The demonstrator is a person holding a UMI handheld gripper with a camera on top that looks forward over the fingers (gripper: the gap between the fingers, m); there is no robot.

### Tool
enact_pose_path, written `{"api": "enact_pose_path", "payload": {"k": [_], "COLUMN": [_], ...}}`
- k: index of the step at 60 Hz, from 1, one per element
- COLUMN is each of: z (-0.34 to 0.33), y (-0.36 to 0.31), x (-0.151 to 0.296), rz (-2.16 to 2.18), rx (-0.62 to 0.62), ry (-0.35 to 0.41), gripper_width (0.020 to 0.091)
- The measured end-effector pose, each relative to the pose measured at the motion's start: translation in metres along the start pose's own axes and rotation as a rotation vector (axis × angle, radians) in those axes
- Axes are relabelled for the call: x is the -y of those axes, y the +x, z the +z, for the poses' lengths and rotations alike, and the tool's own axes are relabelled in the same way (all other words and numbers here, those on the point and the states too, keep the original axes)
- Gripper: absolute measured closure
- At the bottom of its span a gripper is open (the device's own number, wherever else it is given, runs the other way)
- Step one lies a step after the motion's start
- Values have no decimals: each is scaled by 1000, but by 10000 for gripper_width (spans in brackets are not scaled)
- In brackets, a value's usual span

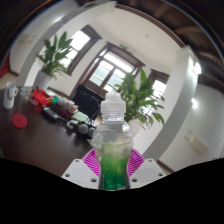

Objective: Pour water

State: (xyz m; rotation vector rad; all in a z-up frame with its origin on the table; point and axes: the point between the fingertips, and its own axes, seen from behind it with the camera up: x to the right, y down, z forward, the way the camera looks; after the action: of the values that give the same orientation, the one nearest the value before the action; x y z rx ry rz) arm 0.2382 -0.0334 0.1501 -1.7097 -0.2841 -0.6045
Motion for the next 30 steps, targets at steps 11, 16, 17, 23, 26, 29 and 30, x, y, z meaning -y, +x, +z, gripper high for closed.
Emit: {"api": "enact_pose_path", "payload": {"k": [11,16,17,23,26,29,30], "z": [9,14,12,9,9,7,7], "y": [-83,-121,-131,-180,-202,-224,-231], "x": [87,125,133,169,186,201,206], "rz": [-447,-662,-701,-930,-1023,-1117,-1147], "rx": [54,66,61,62,62,53,47], "ry": [93,155,163,219,266,297,305], "gripper_width": [803,802,802,801,802,800,799]}}
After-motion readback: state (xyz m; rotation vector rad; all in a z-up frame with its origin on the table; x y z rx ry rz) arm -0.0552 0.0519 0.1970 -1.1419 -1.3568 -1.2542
